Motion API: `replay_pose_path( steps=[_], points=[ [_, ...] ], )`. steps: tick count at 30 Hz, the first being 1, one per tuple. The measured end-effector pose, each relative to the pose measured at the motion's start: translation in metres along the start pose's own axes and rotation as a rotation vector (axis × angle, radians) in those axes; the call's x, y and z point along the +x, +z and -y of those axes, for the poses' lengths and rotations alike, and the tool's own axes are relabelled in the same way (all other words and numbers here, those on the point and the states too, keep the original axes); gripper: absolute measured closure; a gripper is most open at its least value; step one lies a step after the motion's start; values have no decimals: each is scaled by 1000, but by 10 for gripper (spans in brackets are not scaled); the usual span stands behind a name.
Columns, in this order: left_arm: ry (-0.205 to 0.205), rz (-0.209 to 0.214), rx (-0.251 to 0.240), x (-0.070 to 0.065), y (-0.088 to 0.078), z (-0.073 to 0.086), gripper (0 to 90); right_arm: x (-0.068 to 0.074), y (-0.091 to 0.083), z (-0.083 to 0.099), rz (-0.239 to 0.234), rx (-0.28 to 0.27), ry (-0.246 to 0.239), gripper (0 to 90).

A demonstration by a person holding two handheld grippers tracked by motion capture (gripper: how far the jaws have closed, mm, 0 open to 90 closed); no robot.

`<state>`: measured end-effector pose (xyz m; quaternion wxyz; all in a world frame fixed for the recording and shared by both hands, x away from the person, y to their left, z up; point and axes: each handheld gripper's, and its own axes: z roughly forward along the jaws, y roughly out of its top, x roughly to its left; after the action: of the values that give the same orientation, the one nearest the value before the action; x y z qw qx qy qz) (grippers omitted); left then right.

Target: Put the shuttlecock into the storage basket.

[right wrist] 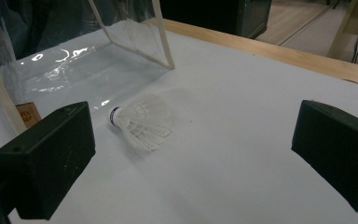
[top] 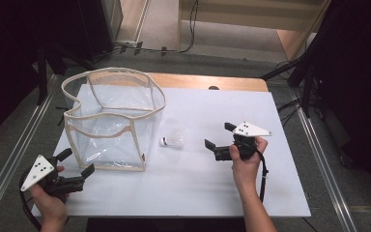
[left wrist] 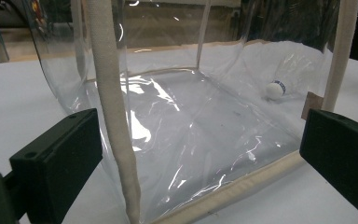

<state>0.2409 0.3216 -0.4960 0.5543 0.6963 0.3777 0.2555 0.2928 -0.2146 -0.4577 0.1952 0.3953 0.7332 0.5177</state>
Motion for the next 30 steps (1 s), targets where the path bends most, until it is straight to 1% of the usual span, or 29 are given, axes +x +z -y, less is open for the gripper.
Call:
replay_pose_path(
  steps=[11,17,30],
  points=[
    [-3,-1,-5,0,0,0,0,9,17,-2,-32,21,-12,0],
    [-5,0,-5,1,-1,0,0,11,23,-2,-42,23,-8,0],
    [-3,-1,-3,0,0,0,0,22,41,-2,-79,46,-10,0]
  ],
)
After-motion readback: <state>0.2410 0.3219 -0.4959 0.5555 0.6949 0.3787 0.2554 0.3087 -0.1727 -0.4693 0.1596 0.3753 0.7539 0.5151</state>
